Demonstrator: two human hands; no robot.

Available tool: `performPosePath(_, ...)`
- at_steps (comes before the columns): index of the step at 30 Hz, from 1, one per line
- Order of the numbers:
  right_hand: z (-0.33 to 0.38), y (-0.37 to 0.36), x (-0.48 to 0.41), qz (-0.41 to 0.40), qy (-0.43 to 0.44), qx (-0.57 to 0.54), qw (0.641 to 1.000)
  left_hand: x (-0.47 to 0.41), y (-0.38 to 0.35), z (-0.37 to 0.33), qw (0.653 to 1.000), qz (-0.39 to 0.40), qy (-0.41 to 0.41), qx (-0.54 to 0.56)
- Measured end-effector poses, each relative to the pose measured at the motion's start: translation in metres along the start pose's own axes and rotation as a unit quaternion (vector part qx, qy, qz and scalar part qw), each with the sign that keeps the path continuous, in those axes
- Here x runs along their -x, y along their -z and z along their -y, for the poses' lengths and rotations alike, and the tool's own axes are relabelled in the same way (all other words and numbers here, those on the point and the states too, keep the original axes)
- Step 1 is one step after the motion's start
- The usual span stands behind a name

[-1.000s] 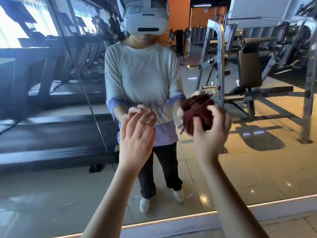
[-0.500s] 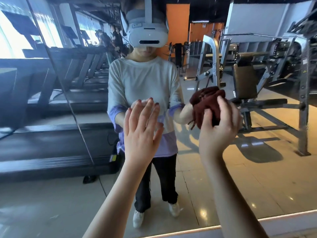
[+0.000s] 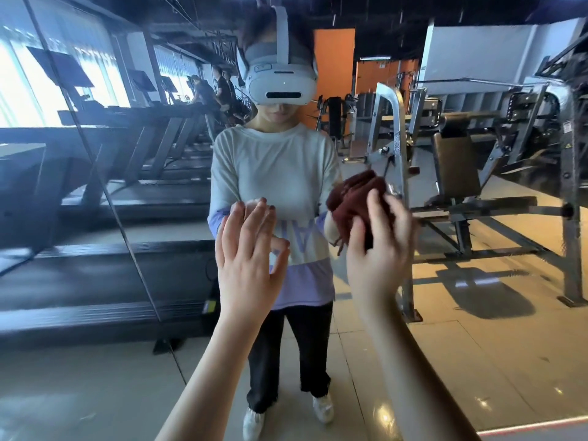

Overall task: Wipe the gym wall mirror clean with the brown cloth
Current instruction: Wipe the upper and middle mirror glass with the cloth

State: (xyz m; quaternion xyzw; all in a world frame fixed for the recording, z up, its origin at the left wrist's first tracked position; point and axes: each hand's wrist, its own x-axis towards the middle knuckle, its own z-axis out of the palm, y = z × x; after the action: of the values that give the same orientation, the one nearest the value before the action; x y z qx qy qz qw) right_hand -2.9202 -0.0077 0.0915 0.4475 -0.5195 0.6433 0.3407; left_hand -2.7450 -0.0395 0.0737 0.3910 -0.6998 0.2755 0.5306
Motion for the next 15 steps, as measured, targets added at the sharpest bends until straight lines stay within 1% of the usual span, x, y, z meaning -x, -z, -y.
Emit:
performPosePath(2, -0.003, 0.005, 0.001, 0.032, 0.036, -0.009, 0.999, -0.002, -0.002, -0.007, 1.000, -0.002, -0.028, 0.008)
performPosePath(3, -0.008, 0.008, -0.007, 0.025, 0.026, -0.010, 0.999, -0.003, -0.004, -0.011, 0.999, -0.003, -0.045, 0.014)
performPosePath(5, -0.020, 0.014, -0.027, -0.017, -0.043, 0.002, 0.999, -0.002, -0.008, -0.022, 0.997, 0.003, -0.063, 0.032)
performPosePath(7, -0.029, 0.018, -0.039, -0.053, -0.125, 0.004, 0.991, 0.003, -0.013, -0.030, 0.997, 0.016, -0.064, 0.037)
performPosePath(9, -0.025, 0.020, -0.028, -0.047, -0.153, 0.012, 0.987, 0.009, -0.019, -0.033, 0.998, 0.024, -0.059, 0.023)
performPosePath(11, -0.014, 0.018, 0.000, -0.006, -0.126, 0.004, 0.992, 0.011, -0.024, -0.033, 0.998, 0.011, -0.057, 0.007)
performPosePath(13, -0.008, 0.016, 0.022, 0.036, -0.068, -0.004, 0.997, 0.012, -0.027, -0.034, 0.998, -0.010, -0.057, 0.002)
performPosePath(15, -0.016, 0.018, 0.017, 0.041, -0.045, -0.007, 0.998, 0.012, -0.027, -0.035, 0.998, -0.016, -0.057, 0.004)
